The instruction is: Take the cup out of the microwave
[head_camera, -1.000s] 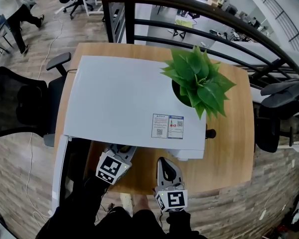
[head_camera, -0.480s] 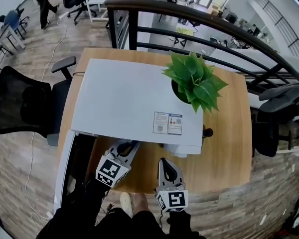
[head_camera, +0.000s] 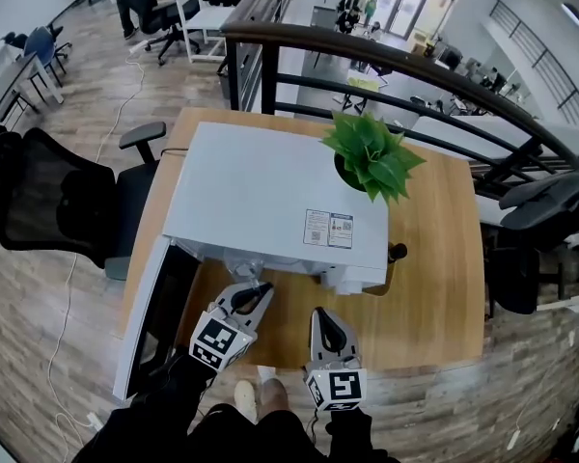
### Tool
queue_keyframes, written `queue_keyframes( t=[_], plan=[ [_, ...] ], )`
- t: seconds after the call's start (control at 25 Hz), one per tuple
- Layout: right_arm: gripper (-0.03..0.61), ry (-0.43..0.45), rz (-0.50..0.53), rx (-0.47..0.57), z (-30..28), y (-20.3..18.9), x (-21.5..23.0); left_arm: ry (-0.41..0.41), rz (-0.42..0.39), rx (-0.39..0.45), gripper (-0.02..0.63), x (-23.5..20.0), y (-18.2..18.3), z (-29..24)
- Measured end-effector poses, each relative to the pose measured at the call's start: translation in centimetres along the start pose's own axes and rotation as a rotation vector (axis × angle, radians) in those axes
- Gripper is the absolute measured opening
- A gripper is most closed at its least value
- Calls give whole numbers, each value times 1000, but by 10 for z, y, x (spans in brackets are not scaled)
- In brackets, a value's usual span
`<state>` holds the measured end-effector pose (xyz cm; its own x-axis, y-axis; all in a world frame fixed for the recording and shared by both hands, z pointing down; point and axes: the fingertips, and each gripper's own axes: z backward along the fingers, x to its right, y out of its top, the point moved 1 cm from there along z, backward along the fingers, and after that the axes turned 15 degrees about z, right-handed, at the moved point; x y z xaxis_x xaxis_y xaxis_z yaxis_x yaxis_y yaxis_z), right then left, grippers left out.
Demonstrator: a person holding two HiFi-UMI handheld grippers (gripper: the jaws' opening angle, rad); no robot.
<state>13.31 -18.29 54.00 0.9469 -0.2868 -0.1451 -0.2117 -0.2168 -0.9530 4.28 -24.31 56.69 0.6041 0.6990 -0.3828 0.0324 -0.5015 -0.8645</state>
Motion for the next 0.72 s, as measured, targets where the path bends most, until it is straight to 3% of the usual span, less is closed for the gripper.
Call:
queue_keyframes(
  t=[0.28,0.72],
  plan=[
    [15,-3,19,50,28,23,-12,6,5,35,25,31,6,41],
    [15,-22,70,141,81,73,-44,26,-55,146,25,80,37,125]
  ],
)
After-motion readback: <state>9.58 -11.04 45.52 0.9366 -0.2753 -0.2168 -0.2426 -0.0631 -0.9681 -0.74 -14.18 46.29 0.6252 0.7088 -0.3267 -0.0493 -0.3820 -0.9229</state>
